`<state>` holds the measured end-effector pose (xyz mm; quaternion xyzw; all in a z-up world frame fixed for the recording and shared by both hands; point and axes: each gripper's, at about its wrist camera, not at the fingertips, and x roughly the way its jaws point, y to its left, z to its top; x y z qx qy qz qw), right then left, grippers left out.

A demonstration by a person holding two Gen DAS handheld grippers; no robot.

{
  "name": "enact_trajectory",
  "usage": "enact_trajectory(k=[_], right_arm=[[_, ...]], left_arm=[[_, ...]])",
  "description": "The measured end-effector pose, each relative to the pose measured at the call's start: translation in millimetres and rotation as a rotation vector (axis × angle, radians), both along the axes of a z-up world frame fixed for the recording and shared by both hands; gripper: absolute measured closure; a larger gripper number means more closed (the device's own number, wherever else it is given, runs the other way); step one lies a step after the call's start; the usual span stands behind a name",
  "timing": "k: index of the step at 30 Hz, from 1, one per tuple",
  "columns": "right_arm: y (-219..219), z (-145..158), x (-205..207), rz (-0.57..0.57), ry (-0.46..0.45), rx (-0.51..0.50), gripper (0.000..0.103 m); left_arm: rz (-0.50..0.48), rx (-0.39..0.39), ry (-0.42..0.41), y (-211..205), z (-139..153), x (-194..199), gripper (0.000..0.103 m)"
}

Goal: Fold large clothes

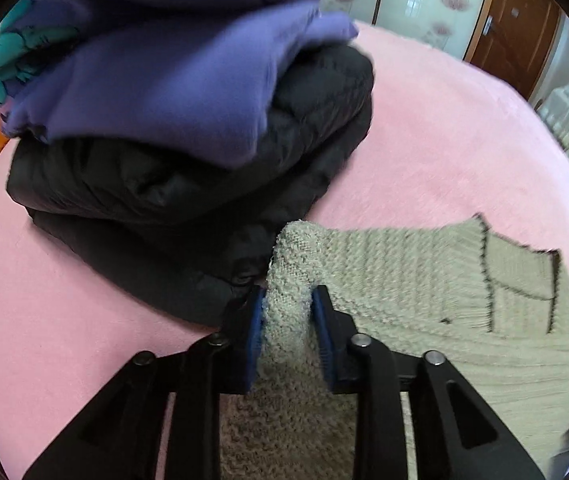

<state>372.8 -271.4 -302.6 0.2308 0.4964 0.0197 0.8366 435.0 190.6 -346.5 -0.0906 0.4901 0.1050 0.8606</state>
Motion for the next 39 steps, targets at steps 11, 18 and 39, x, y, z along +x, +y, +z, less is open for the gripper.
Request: enact_trajectory(k=[11, 18, 39], right_arm=[[73.9, -1.9, 10.9, 0.239, -0.037, -0.175, 0.08], [88.0, -14.0, 14.9, 0.277, -0.033, -0.177, 0.082], [43.7, -19.1, -5.9, 0.17, -0.02, -0.2, 0.103]], left_arm=[[-0.048, -0.005, -0.06, -3.0, 45.2, -22.6, 0.07], [-0.148, -0.048, -0.046, -15.4, 31.0, -11.7, 0.081], [-0.174, 0.06, -0.01, -19.1, -3.8, 20.0, 0.082]])
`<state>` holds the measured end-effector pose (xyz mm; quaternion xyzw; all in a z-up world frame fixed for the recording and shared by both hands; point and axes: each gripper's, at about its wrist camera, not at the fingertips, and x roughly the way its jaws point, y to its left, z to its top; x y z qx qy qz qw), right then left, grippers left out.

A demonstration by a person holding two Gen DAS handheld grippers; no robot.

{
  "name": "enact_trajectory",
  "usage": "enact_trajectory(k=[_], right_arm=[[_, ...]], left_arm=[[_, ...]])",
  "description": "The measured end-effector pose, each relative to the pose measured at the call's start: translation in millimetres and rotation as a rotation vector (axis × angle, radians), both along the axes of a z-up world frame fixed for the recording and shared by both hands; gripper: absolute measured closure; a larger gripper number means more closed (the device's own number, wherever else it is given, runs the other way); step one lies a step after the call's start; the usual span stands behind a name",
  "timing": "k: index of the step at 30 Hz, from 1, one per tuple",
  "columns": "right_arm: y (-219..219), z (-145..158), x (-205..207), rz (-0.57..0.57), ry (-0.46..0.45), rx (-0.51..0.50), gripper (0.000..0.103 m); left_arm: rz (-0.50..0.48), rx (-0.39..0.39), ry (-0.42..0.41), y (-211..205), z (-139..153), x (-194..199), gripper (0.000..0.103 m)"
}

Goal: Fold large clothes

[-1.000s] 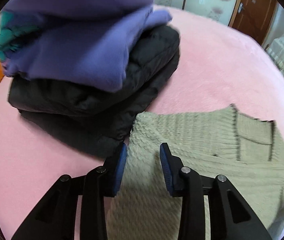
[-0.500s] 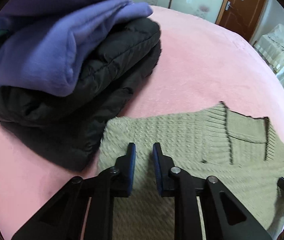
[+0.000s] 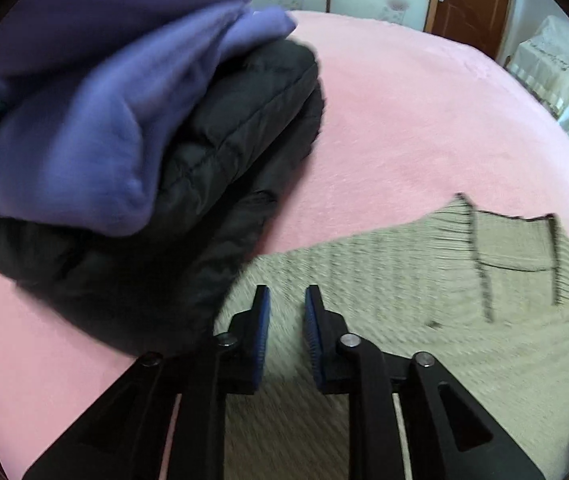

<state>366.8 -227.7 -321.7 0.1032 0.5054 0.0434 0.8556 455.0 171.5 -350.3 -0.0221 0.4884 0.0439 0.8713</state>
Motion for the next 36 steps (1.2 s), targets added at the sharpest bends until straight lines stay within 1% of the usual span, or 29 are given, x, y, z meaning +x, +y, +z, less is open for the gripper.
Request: enact_trajectory(k=[3, 5, 7, 9, 11, 13, 14, 16, 17, 18, 20, 21, 23, 24, 25, 27, 28, 29, 31, 33, 35, 36], right_arm=[[12.1, 14.8, -13.6, 0.033, -0.027, 0.036, 0.103], [26.4, 21.9, -23.1, 0.066, -0.032, 0.072, 0.103], [46.7, 23.8, -32.8, 0.111, -0.024, 0.107, 0.103], [68.6, 22.0, -41.3, 0.157, -0.012, 0.129, 0.103], [90.9, 17.9, -46.7, 0.206, -0.002, 0.139, 0.103], [112.0, 11.4, -49.9, 0.247, 0.007, 0.135, 0.103], [119.0, 8.0, -50.4, 0.259, 0.006, 0.125, 0.103], [127.1, -2.6, -48.4, 0.26, 0.014, 0.078, 0.103], [123.3, -10.5, -45.3, 0.246, 0.028, 0.062, 0.103], [115.9, -15.3, -44.0, 0.232, 0.039, 0.072, 0.103], [94.6, -18.9, -41.5, 0.19, 0.039, 0.108, 0.103], [84.9, -16.9, -41.1, 0.171, 0.03, 0.096, 0.103], [66.4, -11.5, -41.6, 0.129, 0.009, 0.031, 0.103], [55.7, -10.2, -40.9, 0.086, 0.003, -0.045, 0.103], [40.6, -11.7, -39.7, 0.038, 0.011, -0.1, 0.103], [10.4, -18.9, -39.4, -0.012, 0.045, -0.037, 0.103], [-0.5, -21.6, -40.0, -0.03, 0.063, -0.005, 0.103], [-6.3, -21.8, -41.5, -0.035, 0.071, 0.005, 0.103], [-6.4, -16.7, -45.4, -0.032, 0.077, -0.045, 0.103], [-3.7, -10.1, -50.0, -0.033, 0.083, -0.056, 0.103], [-2.4, -5.3, -55.3, -0.045, 0.092, -0.027, 0.103], [-1.9, -2.2, -58.0, -0.052, 0.096, -0.001, 0.103]], left_arm=[[-0.006, -0.028, -0.042, -6.0, 21.9, -30.9, 0.072], [0.002, -0.052, -0.046, -9.0, 28.1, -60.3, 0.07], [0.017, -0.056, -0.023, -16.9, 24.0, -79.2, 0.07], [0.041, -0.059, 0.015, -12.3, 16.6, -104.5, 0.07], [0.065, -0.04, 0.041, -13.8, 11.1, -131.4, 0.07], [0.08, -0.031, 0.066, -12.0, -2.6, -140.5, 0.07], [0.071, -0.016, 0.059, -13.3, -6.5, -144.0, 0.07], [0.034, 0.042, 0.058, -22.5, -11.5, -145.3, 0.07], [0.025, 0.054, 0.059, -23.7, -13.4, -144.2, 0.07], [0.018, 0.06, 0.057, -24.7, -14.3, -144.5, 0.07], [0.018, 0.039, 0.054, -19.5, -14.7, -146.9, 0.068], [0.021, 0.028, 0.053, -16.9, -13.2, -143.5, 0.068], [0.031, 0.023, 0.05, -9.8, -10.6, -142.9, 0.068], [0.038, 0.026, 0.052, -5.7, -10.9, -142.8, 0.068], [0.041, 0.018, 0.056, -1.7, -9.5, -139.9, 0.068], [0.044, 0.003, 0.066, 2.0, -8.8, -135.5, 0.068], [0.04, 0.007, 0.072, 1.7, -8.6, -134.6, 0.068], [0.034, 0.018, 0.078, 0.4, -7.8, -133.5, 0.068], [0.029, 0.037, 0.09, -0.3, -4.9, -133.3, 0.068], [0.036, 0.046, 0.106, -2.9, -1.3, -132.0, 0.066], [0.049, 0.042, 0.125, -5.5, 5.7, -132.4, 0.057], [0.058, 0.036, 0.126, -7.1, 11.5, -134.1, 0.049]])
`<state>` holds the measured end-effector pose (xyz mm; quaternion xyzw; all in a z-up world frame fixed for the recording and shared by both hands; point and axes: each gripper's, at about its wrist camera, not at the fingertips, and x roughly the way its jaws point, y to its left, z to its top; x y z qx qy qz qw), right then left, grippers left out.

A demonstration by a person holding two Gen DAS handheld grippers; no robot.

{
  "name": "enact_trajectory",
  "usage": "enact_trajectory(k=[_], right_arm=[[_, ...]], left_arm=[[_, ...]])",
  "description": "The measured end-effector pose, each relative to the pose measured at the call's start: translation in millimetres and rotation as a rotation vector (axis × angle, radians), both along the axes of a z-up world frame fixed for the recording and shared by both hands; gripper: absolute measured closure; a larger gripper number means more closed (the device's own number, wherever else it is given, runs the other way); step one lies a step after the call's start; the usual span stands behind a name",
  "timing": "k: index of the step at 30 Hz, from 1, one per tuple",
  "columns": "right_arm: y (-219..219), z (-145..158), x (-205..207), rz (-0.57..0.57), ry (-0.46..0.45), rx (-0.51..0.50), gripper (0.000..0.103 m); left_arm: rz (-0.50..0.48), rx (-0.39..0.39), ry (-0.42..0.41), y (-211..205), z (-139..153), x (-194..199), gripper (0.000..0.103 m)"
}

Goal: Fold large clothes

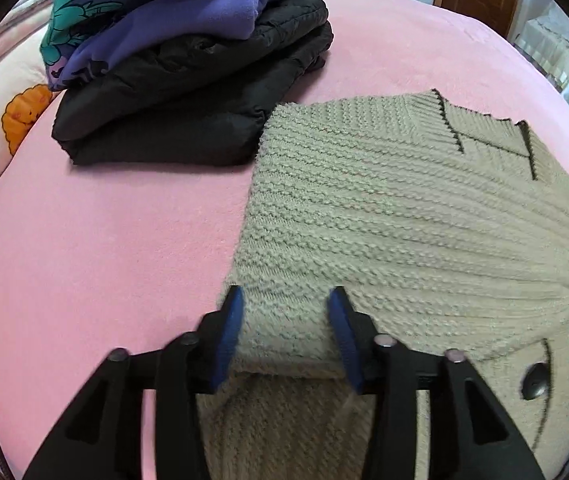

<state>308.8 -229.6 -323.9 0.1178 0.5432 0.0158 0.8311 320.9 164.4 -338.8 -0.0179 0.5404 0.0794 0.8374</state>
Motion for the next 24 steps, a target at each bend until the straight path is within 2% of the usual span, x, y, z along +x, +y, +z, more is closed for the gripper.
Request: enact_trajectory(k=[1, 8, 10, 12, 19, 22, 24], right_arm=[[0.2, 1.9, -5.4, -0.006, 0.004, 0.025, 0.103], [21.5, 35.3, -18.5, 0.021, 0.002, 0.106, 0.102], [22.8, 52.4, -22.0, 0.03, -0.013, 0.129, 0.101], [24.6, 70.2, -23.4, 0.041, -0.032, 0.152, 0.101], [31.0, 123.1, -30.2, 0.101, -0.069, 0.188, 0.1], [31.8, 137.0, -37.9, 0.12, -0.077, 0.18, 0.1], [32.0, 145.6, -43.8, 0.121, -0.093, 0.183, 0.095]], left_arm=[[0.01, 0.0, -0.002, -1.3, 5.2, -1.9, 0.041], [0.036, -0.06, -0.032, -15.7, 63.7, -28.8, 0.034], [0.048, -0.069, -0.042, -20.0, 81.9, -38.7, 0.024], [0.052, -0.089, -0.05, -25.3, 100.5, -48.7, 0.02], [0.029, -0.172, -0.06, -49.2, 161.4, -74.9, 0.015], [0.031, -0.184, -0.066, -55.8, 178.5, -82.5, 0.015], [0.029, -0.182, -0.081, -59.9, 190.4, -88.7, 0.015]])
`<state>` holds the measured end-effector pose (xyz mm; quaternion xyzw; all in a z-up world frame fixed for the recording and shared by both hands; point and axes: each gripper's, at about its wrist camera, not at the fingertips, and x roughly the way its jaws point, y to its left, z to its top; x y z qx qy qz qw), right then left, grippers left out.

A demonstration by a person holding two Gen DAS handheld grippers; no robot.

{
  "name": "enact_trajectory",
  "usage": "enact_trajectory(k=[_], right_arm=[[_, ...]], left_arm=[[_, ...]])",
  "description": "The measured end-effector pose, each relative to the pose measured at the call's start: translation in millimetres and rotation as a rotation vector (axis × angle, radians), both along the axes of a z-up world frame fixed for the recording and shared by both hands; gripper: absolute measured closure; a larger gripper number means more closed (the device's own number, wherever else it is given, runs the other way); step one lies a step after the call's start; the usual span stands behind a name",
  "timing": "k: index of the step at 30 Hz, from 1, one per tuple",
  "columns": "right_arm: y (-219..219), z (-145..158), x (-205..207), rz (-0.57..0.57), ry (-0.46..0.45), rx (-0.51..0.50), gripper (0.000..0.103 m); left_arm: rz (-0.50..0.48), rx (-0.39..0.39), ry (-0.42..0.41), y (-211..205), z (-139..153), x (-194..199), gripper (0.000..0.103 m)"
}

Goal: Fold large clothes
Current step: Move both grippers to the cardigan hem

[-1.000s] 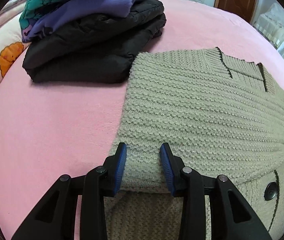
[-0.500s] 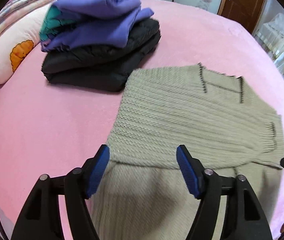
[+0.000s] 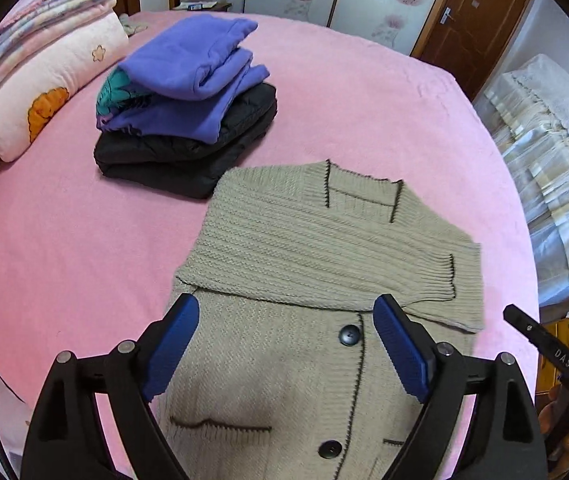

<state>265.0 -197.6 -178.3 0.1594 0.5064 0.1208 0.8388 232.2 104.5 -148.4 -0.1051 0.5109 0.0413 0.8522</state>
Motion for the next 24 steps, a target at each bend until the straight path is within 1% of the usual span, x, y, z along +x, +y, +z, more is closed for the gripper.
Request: enact_trajectory(k=[3, 5, 7, 9, 10, 11, 14, 18, 24], right_arm=[[0.8, 13.4, -9.1, 0.009, -0.01, 0.017, 0.088], [0.6, 21.8, -16.1, 0.015, -0.025, 0.026, 0.086], [2.8, 31.4, -24.7, 0.031, -0.056, 0.022, 0.085], [5.6, 40.4, -34.0, 0.049, -0.1, 0.002, 0.084], [6.9, 42.8, -37.6, 0.056, -0.114, -0.001, 0.084], [7.9, 45.5, -42.2, 0.062, -0.127, -0.003, 0.084], [11.5, 49.4, -57.6, 0.066, -0.143, -0.008, 0.084], [16.4, 49.0, -80.9, 0.054, -0.151, -0.002, 0.084], [20.7, 48.5, -124.3, 0.012, -0.182, -0.001, 0.084]], left_arm=[[-0.012, -0.006, -0.036, -4.2, 16.4, -10.4, 0.015], [-0.018, -0.009, -0.065, -6.3, 25.3, -19.4, 0.015], [-0.025, -0.017, -0.066, -6.9, 29.6, -26.3, 0.014], [-0.031, -0.035, -0.051, -5.3, 29.3, -33.4, 0.014], [-0.033, -0.057, -0.047, -3.1, 29.2, -38.9, 0.014], [-0.031, -0.068, -0.053, -1.5, 29.1, -43.1, 0.014], [-0.007, -0.092, -0.099, 9.0, 28.1, -60.8, 0.014], [0.008, -0.109, -0.076, 26.6, 17.9, -80.7, 0.014], [-0.006, -0.09, -0.088, 54.3, 10.0, -117.6, 0.014]])
